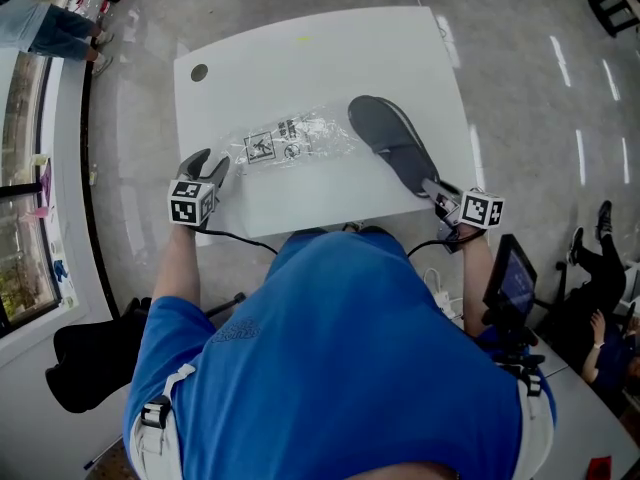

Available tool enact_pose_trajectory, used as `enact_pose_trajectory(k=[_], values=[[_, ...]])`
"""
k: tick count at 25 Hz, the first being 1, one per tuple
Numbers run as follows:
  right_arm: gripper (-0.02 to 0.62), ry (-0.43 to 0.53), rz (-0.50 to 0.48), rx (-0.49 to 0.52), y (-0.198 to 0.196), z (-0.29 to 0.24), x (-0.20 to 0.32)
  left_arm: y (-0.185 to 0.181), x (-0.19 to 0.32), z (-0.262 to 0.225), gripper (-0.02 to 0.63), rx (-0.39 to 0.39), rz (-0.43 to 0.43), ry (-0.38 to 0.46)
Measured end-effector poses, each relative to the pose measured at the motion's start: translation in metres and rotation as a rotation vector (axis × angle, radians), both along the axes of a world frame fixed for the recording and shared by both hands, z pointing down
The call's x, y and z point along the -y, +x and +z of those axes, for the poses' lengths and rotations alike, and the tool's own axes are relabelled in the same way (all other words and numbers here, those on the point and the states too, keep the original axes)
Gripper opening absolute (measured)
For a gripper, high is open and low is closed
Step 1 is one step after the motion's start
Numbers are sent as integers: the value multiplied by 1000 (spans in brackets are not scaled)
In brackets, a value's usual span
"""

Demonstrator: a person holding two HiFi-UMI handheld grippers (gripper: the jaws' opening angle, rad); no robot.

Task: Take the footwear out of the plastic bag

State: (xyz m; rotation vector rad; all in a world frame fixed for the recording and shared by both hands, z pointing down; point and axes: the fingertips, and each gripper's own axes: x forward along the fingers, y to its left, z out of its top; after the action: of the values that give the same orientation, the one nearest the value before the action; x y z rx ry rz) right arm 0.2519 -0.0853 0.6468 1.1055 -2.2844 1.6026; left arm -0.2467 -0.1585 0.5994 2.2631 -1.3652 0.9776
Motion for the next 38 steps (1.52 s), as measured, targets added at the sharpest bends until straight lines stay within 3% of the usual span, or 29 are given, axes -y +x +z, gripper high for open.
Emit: enact_pose_trajectory(k=[6, 12, 21, 25, 32, 34, 38], values=[[104, -12, 21, -86, 0, 13, 3, 22, 3, -9, 219, 6, -12, 78], [230, -8, 15, -256, 4, 24, -7, 55, -5, -18, 219, -18, 60, 142], [233, 13, 101, -402, 44, 21, 2, 121, -20, -33, 215, -119, 149, 200], [233, 92, 125, -452, 44, 4, 3, 141, -38, -38, 184, -171, 179, 223], [224, 341, 121, -440, -32, -84, -35, 160, -92, -87, 47, -331, 165, 298], [209, 407, 88, -468, -50, -105, -44, 175, -103, -98, 8, -351, 183, 324], [143, 527, 21, -539, -85, -143, -72, 198, -130, -112, 8, -351, 219, 351]])
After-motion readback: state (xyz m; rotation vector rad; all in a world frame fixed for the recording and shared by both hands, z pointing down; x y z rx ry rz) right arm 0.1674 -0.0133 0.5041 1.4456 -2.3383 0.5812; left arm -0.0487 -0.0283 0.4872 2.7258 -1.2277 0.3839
